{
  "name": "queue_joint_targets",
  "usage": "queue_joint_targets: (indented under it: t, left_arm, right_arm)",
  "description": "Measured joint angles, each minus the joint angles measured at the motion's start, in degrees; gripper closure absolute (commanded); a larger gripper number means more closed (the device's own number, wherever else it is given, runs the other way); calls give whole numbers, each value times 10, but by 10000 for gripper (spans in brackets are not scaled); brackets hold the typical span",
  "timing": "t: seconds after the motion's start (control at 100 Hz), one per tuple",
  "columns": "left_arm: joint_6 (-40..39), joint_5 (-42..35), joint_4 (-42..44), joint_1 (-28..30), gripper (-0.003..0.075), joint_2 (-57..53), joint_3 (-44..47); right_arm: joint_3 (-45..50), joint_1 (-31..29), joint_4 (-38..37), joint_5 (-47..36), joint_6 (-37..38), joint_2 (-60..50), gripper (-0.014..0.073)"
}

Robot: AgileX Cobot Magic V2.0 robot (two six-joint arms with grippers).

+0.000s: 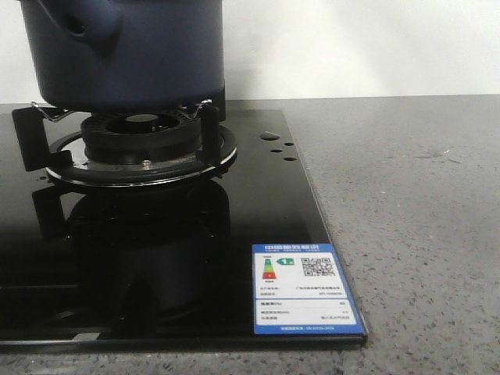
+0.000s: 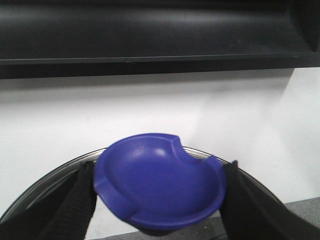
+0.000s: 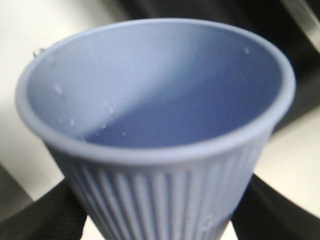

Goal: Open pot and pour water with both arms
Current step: 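Tilt the cup over the open pot with the right gripper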

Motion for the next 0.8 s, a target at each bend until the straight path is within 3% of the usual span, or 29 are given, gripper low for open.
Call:
queue_joint_targets:
  t: [0.19,0.38,0.66,0.8]
  left_arm:
    - [0,0,0,0,391,0,0]
    - [0,0,-1,0,391,0,0]
    - [0,0,-1,0,391,0,0]
    - [0,0,-1,0,391,0,0]
  right_arm:
    - [69,-103,0,-71,161,-72,300]
    - [161,-222,-4,-208,234,-137,300]
    - [278,-392,5,-405,243,-198,300]
    - [330,-454,107,-472,149,-199,300]
